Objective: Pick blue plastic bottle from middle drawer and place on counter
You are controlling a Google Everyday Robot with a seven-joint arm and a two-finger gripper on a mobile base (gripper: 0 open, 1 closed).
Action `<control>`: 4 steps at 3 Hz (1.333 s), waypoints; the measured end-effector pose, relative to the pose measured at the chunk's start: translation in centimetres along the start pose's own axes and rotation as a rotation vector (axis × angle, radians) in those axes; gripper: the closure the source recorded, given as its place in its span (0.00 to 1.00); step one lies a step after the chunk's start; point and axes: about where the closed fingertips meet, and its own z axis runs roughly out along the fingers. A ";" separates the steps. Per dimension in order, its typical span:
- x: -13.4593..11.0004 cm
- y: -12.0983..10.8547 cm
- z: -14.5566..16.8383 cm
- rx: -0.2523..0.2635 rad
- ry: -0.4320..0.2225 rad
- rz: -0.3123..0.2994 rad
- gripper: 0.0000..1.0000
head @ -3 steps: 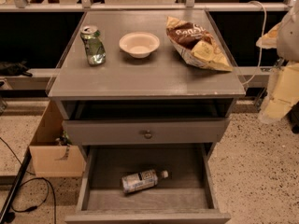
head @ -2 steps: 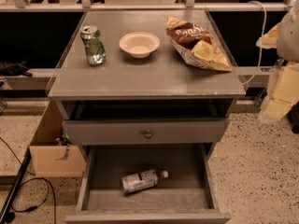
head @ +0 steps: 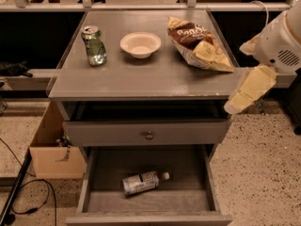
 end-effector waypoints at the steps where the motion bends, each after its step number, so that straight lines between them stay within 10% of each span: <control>1: -0.5 2.9 4.0 -0.075 -0.079 0.064 0.00; 2: 1.9 7.5 3.0 -0.107 -0.091 0.122 0.00; 4: 2.3 8.3 4.0 -0.118 -0.118 0.155 0.00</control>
Offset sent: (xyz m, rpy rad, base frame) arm -0.1250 0.0113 -0.0639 0.2054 0.1463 -0.0960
